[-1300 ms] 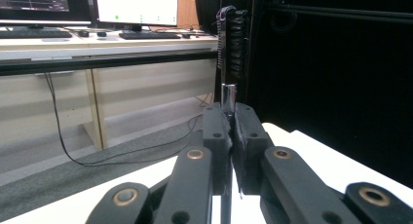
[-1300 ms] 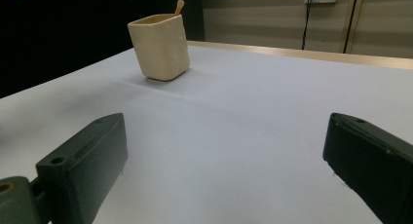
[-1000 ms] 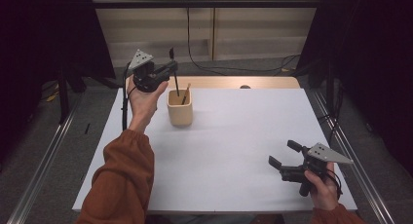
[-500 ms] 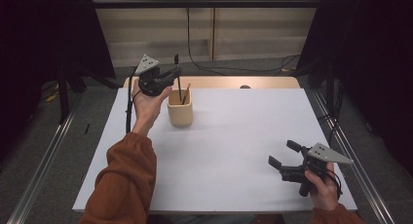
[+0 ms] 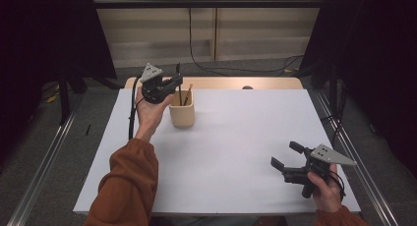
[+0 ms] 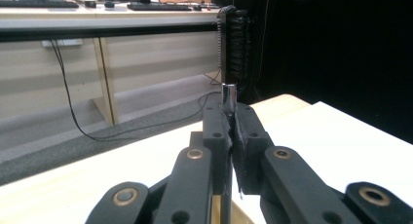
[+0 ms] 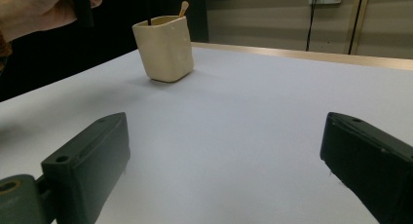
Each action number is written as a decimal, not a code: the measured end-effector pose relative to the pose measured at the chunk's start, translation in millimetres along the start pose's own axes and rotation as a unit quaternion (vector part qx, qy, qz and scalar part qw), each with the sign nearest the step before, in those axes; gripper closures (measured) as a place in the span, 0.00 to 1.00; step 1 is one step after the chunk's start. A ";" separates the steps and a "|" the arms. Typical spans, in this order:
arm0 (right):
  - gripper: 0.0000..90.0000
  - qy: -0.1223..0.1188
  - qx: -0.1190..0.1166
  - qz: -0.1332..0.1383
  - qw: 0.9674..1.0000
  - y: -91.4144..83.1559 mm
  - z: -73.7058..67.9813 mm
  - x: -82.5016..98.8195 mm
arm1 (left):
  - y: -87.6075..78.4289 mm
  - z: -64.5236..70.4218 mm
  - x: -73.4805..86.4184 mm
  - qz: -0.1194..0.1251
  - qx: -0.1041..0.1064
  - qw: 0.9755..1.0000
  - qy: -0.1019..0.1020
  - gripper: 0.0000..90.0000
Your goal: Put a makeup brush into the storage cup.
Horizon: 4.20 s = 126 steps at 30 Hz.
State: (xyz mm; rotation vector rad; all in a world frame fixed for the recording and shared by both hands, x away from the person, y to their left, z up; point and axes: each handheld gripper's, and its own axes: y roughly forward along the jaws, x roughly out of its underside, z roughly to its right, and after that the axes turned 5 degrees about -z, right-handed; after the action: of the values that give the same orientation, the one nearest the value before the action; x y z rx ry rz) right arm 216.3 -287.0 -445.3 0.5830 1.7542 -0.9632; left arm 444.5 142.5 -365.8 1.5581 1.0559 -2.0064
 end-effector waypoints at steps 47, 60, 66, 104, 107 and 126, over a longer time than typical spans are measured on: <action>0.01 0.012 0.007 -0.001 1.000 1.1 4.7 1.9 | 9.9 -16.3 27.2 -0.008 -0.032 0.998 -0.048 0.02; 0.00 0.015 0.013 -0.002 1.000 -0.9 4.0 1.9 | -3.7 -10.7 18.9 -0.002 -0.032 0.999 -0.026 0.02; 0.00 0.017 0.015 0.000 1.000 -1.1 1.9 0.5 | -15.6 -5.2 18.6 0.003 -0.043 0.999 -0.024 0.03; 0.00 0.012 0.021 -0.005 1.000 -1.2 0.4 0.1 | -98.8 30.7 60.8 0.001 -0.046 0.999 0.008 0.02; 0.00 0.012 0.023 -0.006 1.000 -1.3 0.8 0.3 | -108.4 33.1 67.5 0.004 -0.047 0.999 0.006 0.02; 0.00 0.011 0.028 -0.011 0.999 -2.5 -0.8 1.2 | -154.6 47.8 103.3 -0.015 -0.070 0.997 -0.004 0.02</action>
State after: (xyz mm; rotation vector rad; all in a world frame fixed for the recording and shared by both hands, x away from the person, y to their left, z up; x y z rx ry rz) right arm 213.5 -287.7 -445.5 0.6134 1.7619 -1.0269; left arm 274.1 220.1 -408.3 1.4704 1.1964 -1.9125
